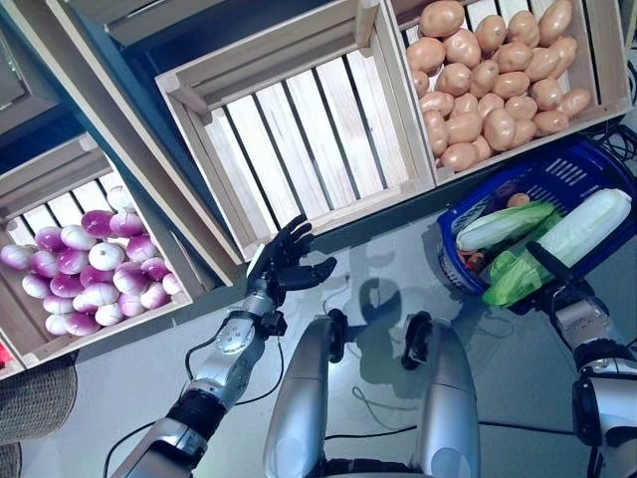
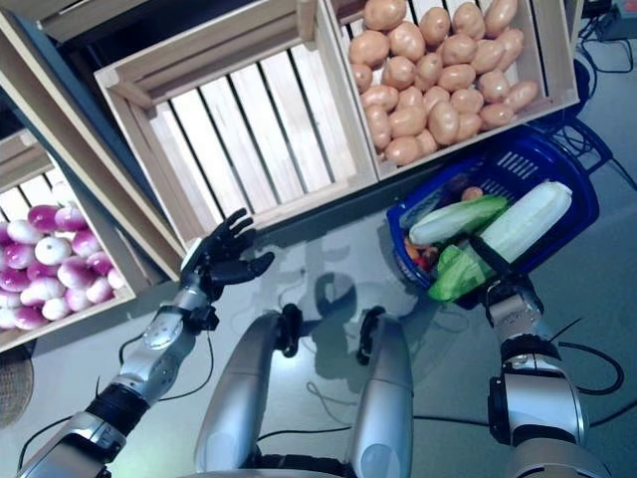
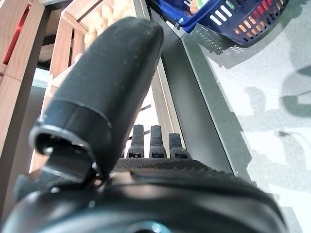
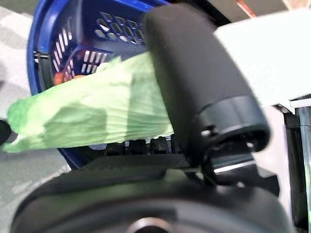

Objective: Put vegetables into the basket

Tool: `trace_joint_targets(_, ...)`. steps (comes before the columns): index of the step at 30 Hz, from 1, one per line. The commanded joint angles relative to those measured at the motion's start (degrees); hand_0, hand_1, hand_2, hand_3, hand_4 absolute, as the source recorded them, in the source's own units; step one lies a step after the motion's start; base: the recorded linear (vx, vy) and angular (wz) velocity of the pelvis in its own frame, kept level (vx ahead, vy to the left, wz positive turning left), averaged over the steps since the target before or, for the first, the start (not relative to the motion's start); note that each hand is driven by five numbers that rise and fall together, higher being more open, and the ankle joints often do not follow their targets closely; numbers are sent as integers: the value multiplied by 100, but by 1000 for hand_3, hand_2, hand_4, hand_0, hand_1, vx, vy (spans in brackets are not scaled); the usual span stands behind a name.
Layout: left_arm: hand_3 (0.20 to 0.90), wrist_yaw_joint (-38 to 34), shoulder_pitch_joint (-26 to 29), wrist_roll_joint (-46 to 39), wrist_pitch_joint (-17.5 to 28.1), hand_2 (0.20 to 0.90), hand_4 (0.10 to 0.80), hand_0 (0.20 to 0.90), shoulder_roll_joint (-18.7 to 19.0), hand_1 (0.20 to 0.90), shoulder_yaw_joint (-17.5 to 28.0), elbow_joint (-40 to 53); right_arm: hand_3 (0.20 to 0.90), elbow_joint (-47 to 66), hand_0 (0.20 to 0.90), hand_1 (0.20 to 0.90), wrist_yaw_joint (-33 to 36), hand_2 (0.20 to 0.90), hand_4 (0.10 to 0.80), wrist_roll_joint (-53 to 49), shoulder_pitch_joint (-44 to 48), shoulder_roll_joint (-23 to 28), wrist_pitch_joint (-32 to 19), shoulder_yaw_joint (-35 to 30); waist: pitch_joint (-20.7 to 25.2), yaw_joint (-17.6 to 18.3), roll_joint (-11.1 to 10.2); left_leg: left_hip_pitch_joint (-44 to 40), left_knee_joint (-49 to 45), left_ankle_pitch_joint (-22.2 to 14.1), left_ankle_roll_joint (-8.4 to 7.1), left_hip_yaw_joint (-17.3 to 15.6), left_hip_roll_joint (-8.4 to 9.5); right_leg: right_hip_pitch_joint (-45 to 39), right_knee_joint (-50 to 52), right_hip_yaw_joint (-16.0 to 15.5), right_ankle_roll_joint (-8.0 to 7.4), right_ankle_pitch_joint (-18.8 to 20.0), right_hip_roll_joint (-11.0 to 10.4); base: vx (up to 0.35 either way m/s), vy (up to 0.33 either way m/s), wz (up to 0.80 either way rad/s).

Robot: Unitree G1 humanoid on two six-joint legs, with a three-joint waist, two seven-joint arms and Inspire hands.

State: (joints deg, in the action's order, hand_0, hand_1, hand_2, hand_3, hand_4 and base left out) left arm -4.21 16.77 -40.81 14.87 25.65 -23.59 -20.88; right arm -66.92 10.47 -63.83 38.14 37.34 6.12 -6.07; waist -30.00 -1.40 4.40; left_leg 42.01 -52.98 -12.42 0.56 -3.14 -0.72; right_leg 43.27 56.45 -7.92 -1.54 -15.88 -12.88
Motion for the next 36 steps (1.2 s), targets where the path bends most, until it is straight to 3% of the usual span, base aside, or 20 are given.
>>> trace_joint_targets(1,900,44,159,-14,673,900,800,900,120,900,154,742,900,167,900,900,152,900,800,-181,240,828,-447,-103,25,-9,28,-493,-932,-1078,249,-297,124,-727,311,-126,435,-203,123,0,0,0)
trace_joint_targets(2,900,69,136,-34,681,900,800,900,139,900,150,762,900,155,900,900,139,900,800,-173,222,859,-438,-126,21,-11,16,-481,-852,-899,270,-317,114,-733,218,-178,487,-66,96,30,-15,-1)
trace_joint_targets(16,900,201,-96,-94,576,900,800,900,297,900,158,870,900,117,900,900,-154,900,800,-103,-89,937,-366,-303,190,-133,-162,-1389,129,-306,146,-144,-18,-1759,-675,-321,408,190,154,56,-24,2)
trace_joint_targets(24,900,286,-148,-133,414,900,800,900,314,900,217,859,900,205,900,900,-223,900,800,116,-239,867,-270,-327,319,-182,-245,-1742,574,-106,85,-68,-77,-2209,-1171,-370,411,346,265,63,-17,-2)
trace_joint_targets(31,900,361,-245,134,386,900,800,900,7,900,246,314,900,289,900,900,-630,900,800,487,-694,-46,-292,131,751,-227,-392,-2462,2034,428,-2,-70,-88,-2976,-2659,-362,308,870,475,83,1,-1)
trace_joint_targets(36,900,376,-349,426,306,900,800,900,-205,900,317,-260,900,357,900,900,-939,900,800,595,-1080,-862,-735,351,1219,-246,-505,-3199,3356,778,-104,-126,-96,-3709,-4035,-375,168,1281,611,150,-21,-10)
